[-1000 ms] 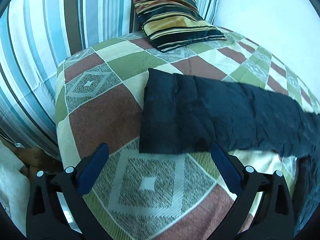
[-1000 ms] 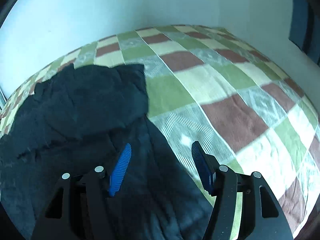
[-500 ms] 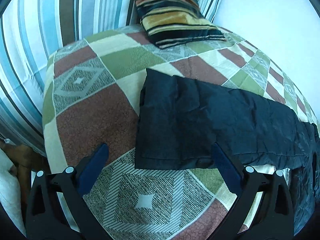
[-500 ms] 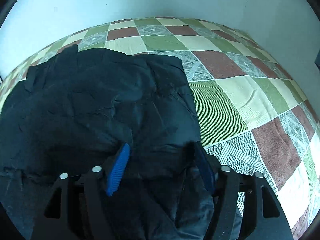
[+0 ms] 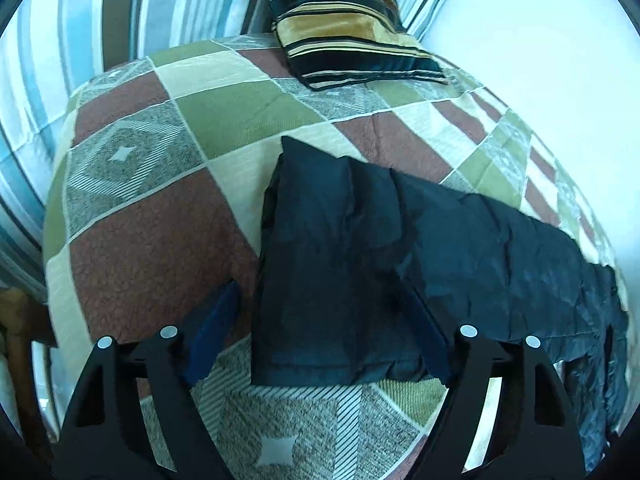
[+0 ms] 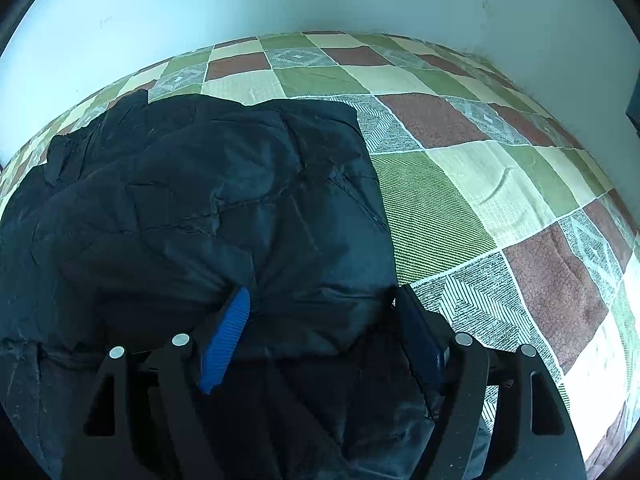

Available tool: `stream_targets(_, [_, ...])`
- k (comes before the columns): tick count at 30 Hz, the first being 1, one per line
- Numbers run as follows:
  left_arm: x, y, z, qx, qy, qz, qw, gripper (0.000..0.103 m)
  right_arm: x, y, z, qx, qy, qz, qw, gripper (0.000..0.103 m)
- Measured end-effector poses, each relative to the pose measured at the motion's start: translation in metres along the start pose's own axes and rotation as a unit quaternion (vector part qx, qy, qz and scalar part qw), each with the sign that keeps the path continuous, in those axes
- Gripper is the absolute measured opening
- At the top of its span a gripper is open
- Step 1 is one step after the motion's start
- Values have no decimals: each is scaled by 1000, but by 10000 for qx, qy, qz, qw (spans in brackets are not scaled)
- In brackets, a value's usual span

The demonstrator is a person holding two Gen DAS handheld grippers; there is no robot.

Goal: Fold large clothes

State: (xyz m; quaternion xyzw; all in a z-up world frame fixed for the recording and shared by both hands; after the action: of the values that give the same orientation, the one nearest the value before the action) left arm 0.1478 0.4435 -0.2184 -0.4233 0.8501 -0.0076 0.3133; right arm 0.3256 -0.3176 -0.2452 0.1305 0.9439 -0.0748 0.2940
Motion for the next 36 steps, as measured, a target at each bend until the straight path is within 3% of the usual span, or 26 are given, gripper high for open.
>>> stream_targets(1, [-1, 0, 1, 34, -4, 22, 10000, 68, 0, 1, 0, 28, -8, -20, 10000, 74])
stream_targets(5, [-4, 2, 3, 258, -17, 33, 9997, 50, 1, 2, 0, 76, -22, -51, 10000, 74])
stream_targets(9, [-6, 6, -1, 396, 13, -5, 9992, 17, 1, 2, 0, 85, -27, -53, 9999, 75])
stream_targets(13, [-10, 9, -12, 651, -37, -83, 9978, 9, 1, 3, 0, 99, -42, -56, 9999, 75])
stream_targets(18, [-9, 10, -13, 591, 38, -44, 9982, 11, 2, 3, 0, 91, -48, -38, 9999, 75])
stream_targets(20, [-7, 17, -12, 602, 125, -219, 9979, 19, 1, 3, 0, 85, -51, -30, 9999, 75])
stream_targets(21, [-6, 22, -11, 601, 186, -364, 9974, 33, 1, 3, 0, 80, -52, -25, 10000, 75])
stream_targets(22, [-4, 25, -11, 655, 228, -463, 9965, 39, 1, 3, 0, 77, -54, -21, 10000, 75])
stream_targets(27, [3, 24, -18, 863, 321, -534, 9943, 61, 1, 3, 0, 81, -56, -26, 9999, 75])
stream_targets(30, [6, 21, -19, 802, 407, -511, 9946, 61, 1, 2, 0, 64, -57, -14, 10000, 75])
stream_targets(36, [14, 32, -25, 1057, 536, -680, 9906, 62, 1, 2, 2, 70, -63, -10, 10000, 75])
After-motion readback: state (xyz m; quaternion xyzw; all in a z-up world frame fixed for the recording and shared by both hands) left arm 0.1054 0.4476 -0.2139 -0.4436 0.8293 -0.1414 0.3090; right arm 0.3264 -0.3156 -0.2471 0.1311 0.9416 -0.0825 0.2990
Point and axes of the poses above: each gripper's, at about its wrist camera, not at the fingertips, and z roughly the way its jaws point, y to its left, x to its underside, the point moved 3 cm from there along z, roughly the way its jaws point, and after that the axes turned 4 degrees about -z, right-handed, at the moved point
